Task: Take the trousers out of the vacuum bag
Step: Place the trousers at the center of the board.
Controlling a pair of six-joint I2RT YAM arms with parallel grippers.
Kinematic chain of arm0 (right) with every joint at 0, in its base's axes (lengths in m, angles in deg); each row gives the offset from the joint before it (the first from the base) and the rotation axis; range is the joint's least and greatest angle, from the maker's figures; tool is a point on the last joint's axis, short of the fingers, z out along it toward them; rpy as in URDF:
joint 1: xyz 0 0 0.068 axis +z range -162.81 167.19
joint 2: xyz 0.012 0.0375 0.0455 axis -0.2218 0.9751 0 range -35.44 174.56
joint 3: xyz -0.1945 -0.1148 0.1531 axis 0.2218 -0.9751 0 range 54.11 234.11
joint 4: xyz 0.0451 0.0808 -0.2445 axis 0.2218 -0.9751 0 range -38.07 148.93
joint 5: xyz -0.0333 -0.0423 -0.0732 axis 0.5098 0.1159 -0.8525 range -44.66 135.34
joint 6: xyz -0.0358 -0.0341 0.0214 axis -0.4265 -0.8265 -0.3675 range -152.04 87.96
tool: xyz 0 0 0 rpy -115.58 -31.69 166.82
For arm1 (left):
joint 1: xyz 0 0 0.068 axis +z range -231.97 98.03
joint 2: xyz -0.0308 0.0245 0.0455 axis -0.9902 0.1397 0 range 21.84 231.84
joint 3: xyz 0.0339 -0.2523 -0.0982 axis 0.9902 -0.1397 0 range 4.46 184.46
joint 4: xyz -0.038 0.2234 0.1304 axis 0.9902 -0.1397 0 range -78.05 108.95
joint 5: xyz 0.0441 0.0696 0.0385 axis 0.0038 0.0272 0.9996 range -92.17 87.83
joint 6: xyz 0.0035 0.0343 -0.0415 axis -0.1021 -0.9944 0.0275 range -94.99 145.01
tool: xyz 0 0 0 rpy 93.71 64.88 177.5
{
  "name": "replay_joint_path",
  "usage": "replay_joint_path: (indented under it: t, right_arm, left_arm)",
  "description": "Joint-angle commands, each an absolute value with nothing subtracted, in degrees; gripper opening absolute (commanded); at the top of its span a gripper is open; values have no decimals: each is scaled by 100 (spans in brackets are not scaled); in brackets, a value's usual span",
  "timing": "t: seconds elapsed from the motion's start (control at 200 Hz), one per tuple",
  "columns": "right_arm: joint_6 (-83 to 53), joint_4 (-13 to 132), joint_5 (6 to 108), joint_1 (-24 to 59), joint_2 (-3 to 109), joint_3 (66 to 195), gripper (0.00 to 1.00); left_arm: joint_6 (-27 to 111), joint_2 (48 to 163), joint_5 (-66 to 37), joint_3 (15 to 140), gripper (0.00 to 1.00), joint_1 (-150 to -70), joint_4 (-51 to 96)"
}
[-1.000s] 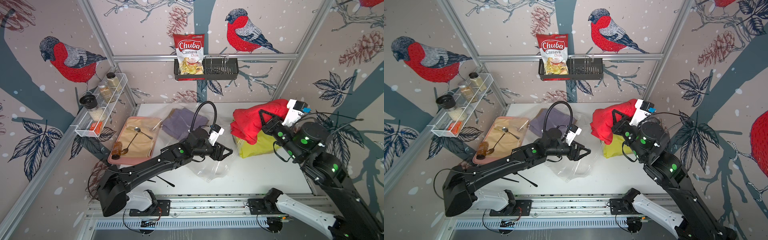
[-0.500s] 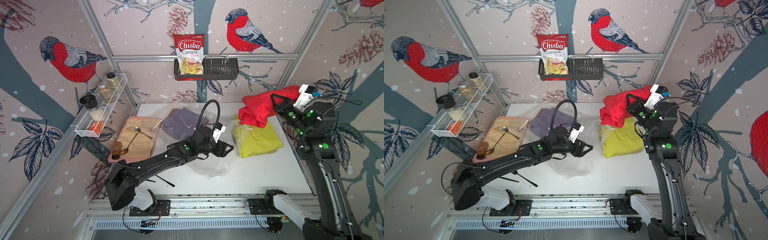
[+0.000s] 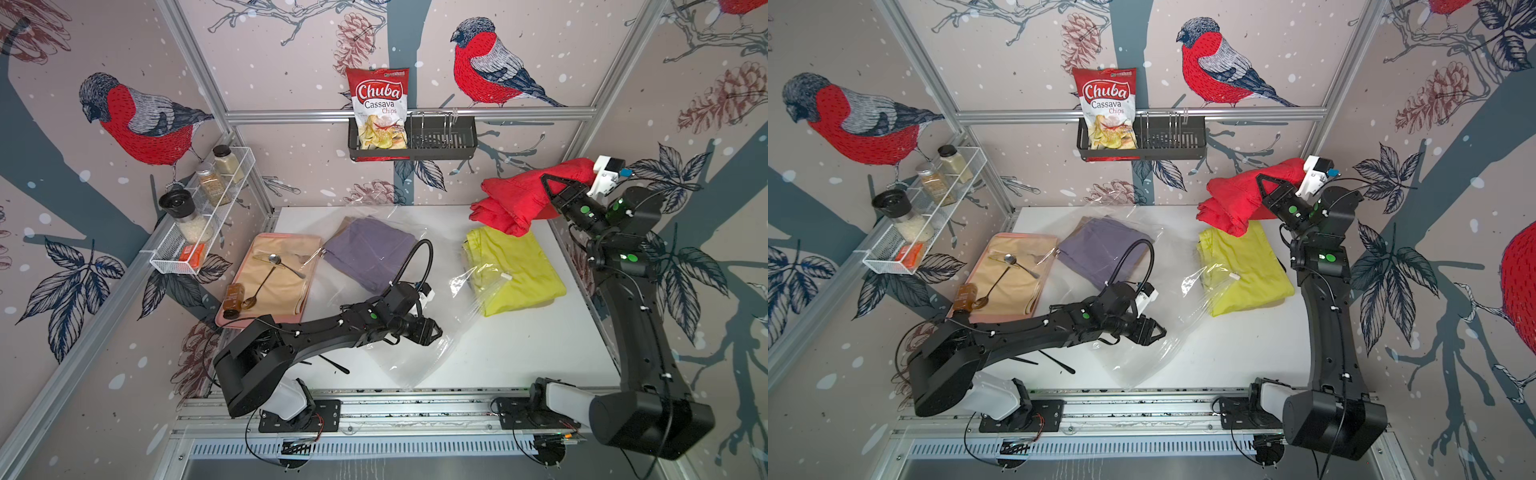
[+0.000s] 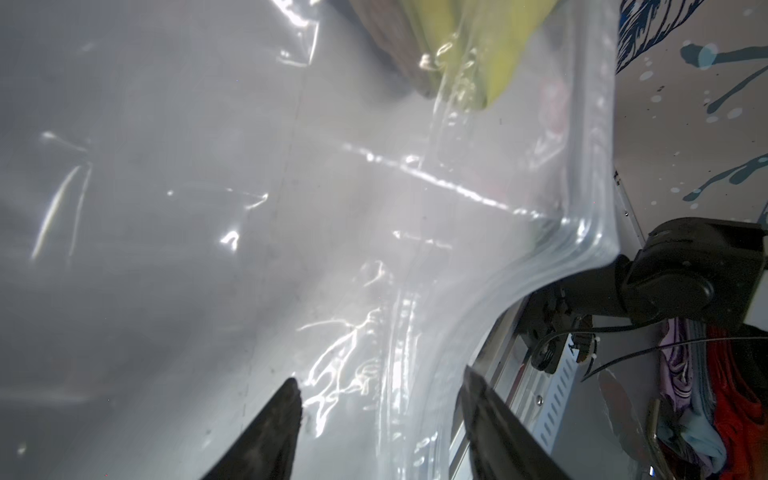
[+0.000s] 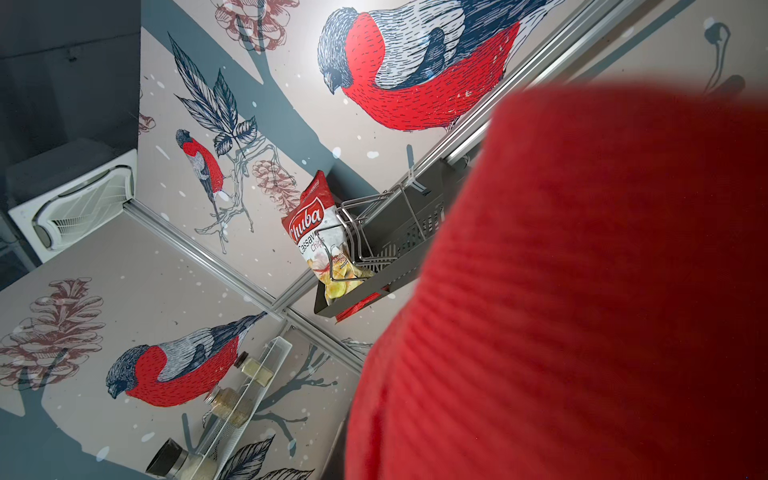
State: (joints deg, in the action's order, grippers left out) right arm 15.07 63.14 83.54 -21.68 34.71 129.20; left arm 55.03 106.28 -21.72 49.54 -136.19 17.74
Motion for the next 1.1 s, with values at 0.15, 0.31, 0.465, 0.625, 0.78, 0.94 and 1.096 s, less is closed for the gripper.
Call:
replay_joint_path:
  t: [0.15, 0.31, 0.465, 0.625, 0.78, 0.94, 1.096]
  right_arm:
    - [1613, 7671, 8777, -2221, 3916, 12819, 0]
    - [1620, 7998, 8890, -2273, 4107, 12542, 0]
    - [1656, 8310, 8944, -2335, 4224, 12180, 0]
    - [1750, 8711, 9036, -2350, 4351, 11928, 0]
    - [1678, 8945, 9087, -2336, 4395, 11678, 0]
    - [1533, 9116, 9130, -2336, 4372, 11357, 0]
    - [1276, 8972, 9090, -2336, 4194, 10965, 0]
  left_arm:
    - [5691, 10301, -2290, 4999, 64, -13530, 1895]
    - [5804, 10209, -2500, 5148, 62, -13327, 1981]
    - [5965, 9979, -2862, 5115, 63, -13099, 2253]
    - [5865, 9839, -2760, 5168, 63, -13040, 2072]
    - [5911, 9850, -2799, 5066, 63, -13005, 2166]
    - [5968, 9905, -2846, 4991, 63, -13004, 2303]
    - [5982, 9962, -2888, 4971, 63, -13005, 2351]
